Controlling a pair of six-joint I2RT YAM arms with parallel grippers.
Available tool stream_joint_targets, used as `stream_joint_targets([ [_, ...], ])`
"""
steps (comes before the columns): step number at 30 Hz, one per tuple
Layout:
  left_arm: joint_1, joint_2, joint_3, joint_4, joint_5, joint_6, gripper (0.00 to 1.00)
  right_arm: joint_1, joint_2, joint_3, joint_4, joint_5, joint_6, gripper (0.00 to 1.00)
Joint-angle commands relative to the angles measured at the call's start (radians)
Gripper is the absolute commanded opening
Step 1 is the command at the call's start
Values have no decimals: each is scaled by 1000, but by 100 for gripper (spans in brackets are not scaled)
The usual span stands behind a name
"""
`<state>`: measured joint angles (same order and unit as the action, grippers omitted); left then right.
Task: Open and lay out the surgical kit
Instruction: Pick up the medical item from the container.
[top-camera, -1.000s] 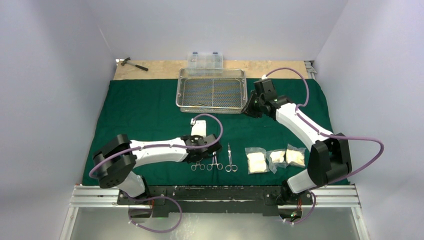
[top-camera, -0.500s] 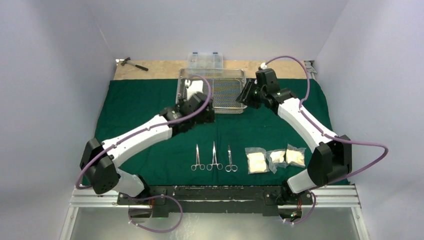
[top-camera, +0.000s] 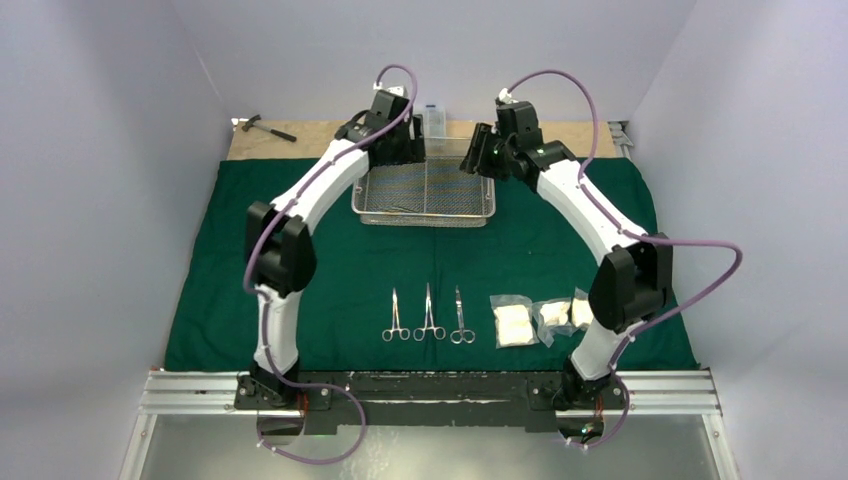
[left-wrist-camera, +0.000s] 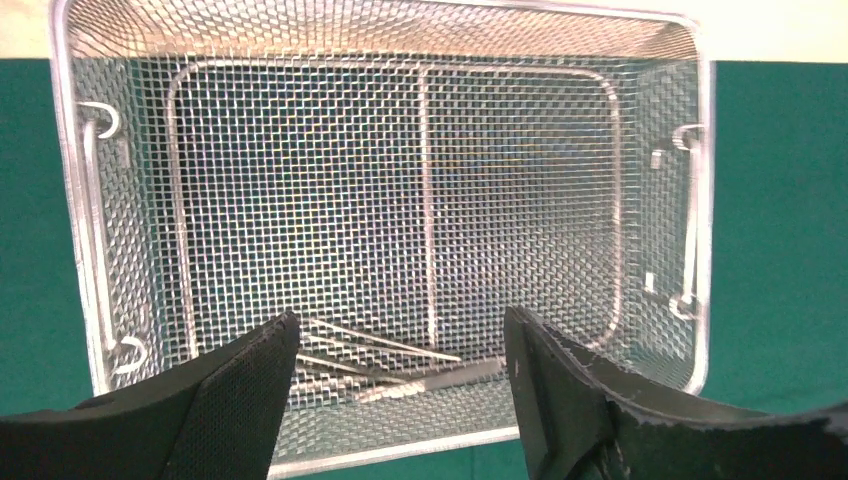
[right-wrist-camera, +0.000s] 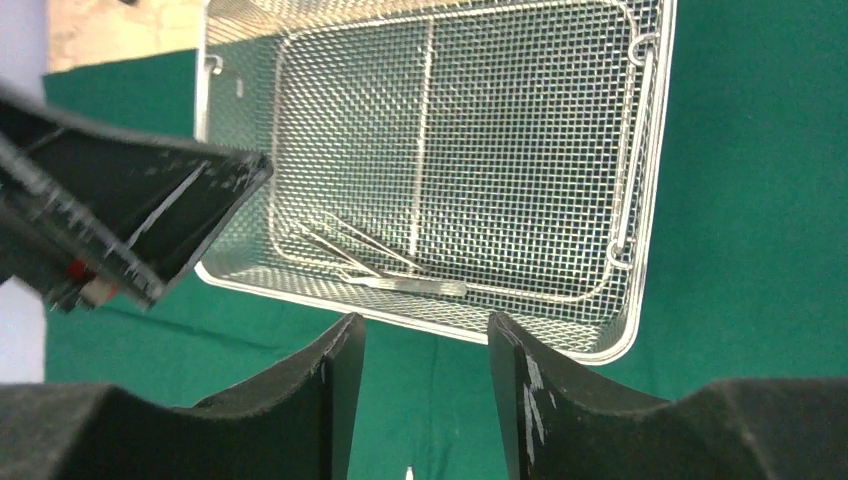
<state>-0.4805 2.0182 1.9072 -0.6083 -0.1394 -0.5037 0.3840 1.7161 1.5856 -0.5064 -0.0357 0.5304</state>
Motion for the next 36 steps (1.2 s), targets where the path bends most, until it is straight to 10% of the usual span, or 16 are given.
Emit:
stream_joint_targets([
  [1,21,164,203,-224,64,-30,70,-2,45,62,-53,47,-70,51],
  [8,57,262,180,-304,95,-251,49,-15,99,57,-53,68,-57,48],
  [19,56,321,133,-301,78,-437,45,-39,161,62,-63,10,-41,43],
  [28,54,358,121,-288,116,-472,42,-63,156,41,-64,4,-43,41],
  [36,56,399,168,-276,97,-461,20,-68,148,45,-66,5,-30,39],
])
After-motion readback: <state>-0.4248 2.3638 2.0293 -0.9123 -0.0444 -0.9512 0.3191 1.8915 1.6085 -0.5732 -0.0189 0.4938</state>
